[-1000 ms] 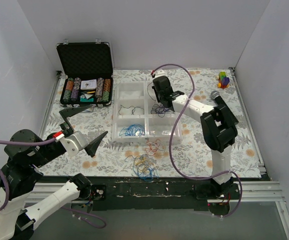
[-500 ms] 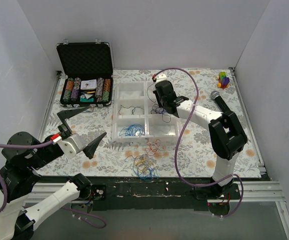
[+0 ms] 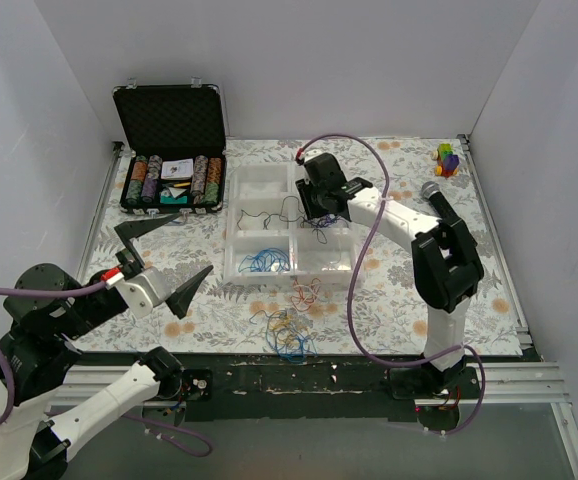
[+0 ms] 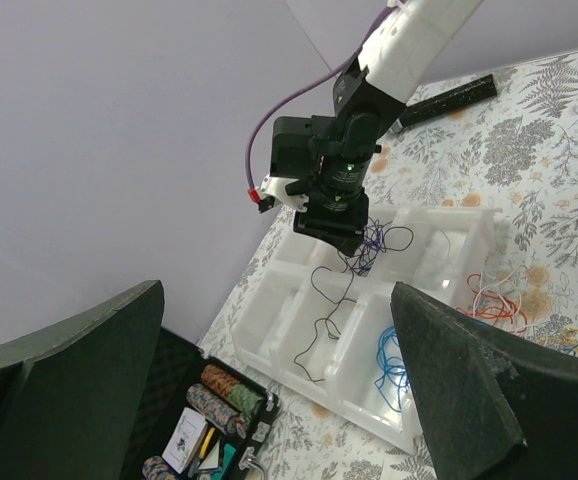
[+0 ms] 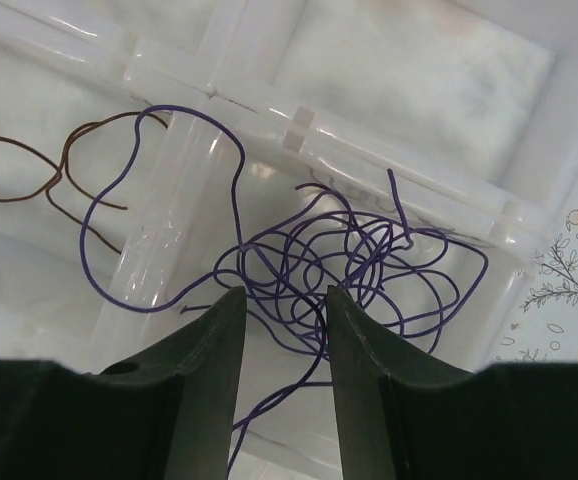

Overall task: Untangle the cables
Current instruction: Place the cable in the bin.

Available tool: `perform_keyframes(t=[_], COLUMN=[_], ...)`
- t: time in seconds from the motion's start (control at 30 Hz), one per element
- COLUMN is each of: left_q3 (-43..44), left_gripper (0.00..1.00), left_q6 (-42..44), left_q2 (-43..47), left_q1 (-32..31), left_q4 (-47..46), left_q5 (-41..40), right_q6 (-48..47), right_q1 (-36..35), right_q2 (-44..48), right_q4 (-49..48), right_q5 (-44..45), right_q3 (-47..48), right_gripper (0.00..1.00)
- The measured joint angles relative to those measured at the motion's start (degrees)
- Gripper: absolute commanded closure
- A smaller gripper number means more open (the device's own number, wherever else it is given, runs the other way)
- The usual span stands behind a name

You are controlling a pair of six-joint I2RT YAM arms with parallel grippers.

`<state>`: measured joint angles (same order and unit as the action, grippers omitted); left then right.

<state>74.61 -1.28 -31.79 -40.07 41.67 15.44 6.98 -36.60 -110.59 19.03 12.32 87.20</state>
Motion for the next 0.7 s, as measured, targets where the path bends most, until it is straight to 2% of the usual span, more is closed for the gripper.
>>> perform_keyframes(t=[0.33, 0.47, 0.6, 0.7], left_q3=[0.0, 0.0, 0.0, 0.0], left_gripper=[0.02, 0.02, 0.02, 0.02], left_q6=[0.0, 0.0, 0.0, 0.0], left_q2=[0.7, 0.9, 0.9, 0.9], left_q1=[0.0, 0.0, 0.0, 0.0], left_q4=[0.4, 0.4, 0.4, 0.4], left_q5=[0.0, 0.0, 0.0, -0.2], right_q6=[2.2, 3.2, 2.6, 1.4], right_q1=[1.8, 2.3, 0.9, -1.5], right_q2=[7.7, 6.6, 2.8, 0.0], right_q4=[2.5, 4.5, 5.0, 5.7], right_q5=[-5.5, -8.3, -9.5, -9.7], right_q3=[-0.7, 5.3, 12.9, 15.5], right_gripper=[0.56, 0.51, 0.37, 0.32])
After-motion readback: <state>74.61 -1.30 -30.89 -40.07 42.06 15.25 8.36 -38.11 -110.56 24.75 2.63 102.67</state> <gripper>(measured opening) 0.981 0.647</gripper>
